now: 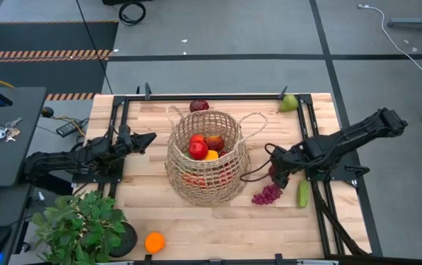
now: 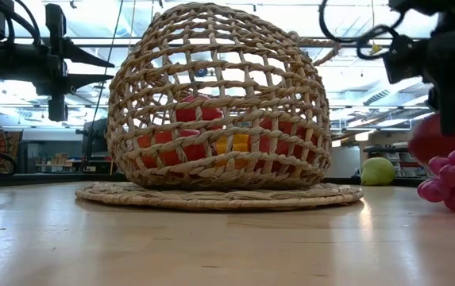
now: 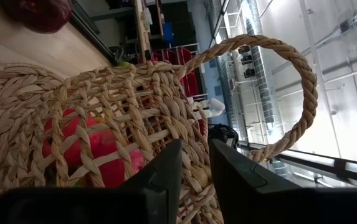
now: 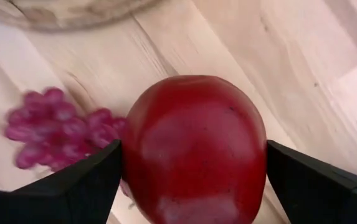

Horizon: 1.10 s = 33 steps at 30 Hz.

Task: Build produce basket
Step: Put the red pomegranate into the basket

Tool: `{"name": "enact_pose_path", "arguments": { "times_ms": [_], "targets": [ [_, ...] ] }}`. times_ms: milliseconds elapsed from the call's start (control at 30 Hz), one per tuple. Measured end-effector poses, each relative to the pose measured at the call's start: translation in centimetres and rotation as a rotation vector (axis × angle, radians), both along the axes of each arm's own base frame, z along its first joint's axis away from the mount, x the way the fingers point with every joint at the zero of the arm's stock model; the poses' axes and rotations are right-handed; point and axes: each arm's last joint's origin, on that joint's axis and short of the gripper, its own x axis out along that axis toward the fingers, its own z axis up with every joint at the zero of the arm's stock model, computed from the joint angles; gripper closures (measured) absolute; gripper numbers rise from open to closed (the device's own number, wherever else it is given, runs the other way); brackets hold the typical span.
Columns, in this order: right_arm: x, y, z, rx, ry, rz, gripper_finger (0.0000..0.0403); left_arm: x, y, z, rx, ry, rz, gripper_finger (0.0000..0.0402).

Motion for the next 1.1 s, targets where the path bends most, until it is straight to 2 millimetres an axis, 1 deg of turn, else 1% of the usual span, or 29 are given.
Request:
{"name": "enact_pose_path", "arguments": {
  "times_ms": [233,433,500,567,633,700,867,1100],
  "targets": [
    [1.3,0.0,3.2,0.012,-0.104,0.022,0.0031,0.0,0.0,0.0,0.000,-0.001,0.000,0.0310],
    [2.1,0.3,6.3,0.052,-0.205,0.105,0.0031,0.0,-0.1,0.0,0.000,-0.002,-0.018,0.0311],
    [2.3,0.5,7.3,0.086,-0.237,0.132,0.0031,0.1,-0.2,0.0,0.010,0.001,-0.061,0.0312],
    [2.6,0.7,8.0,0.134,-0.277,0.157,0.0031,0.2,-0.4,0.0,0.067,0.020,-0.142,0.0312],
    [3.0,1.0,8.6,0.194,-0.324,0.180,0.0031,0.2,-0.7,0.0,0.139,0.038,-0.232,0.0310],
    [3.4,1.2,9.1,0.252,-0.377,0.196,0.0031,0.2,-0.8,0.0,0.178,0.046,-0.278,0.0311],
    [4.5,1.8,10.2,0.377,-0.517,0.219,0.0031,0.3,-0.8,0.0,0.217,0.058,-0.275,0.0312],
    [5.8,2.1,12.3,0.424,-0.772,0.246,0.0031,0.3,-0.8,-0.2,0.262,0.098,-0.269,0.0314]
  ]
}}
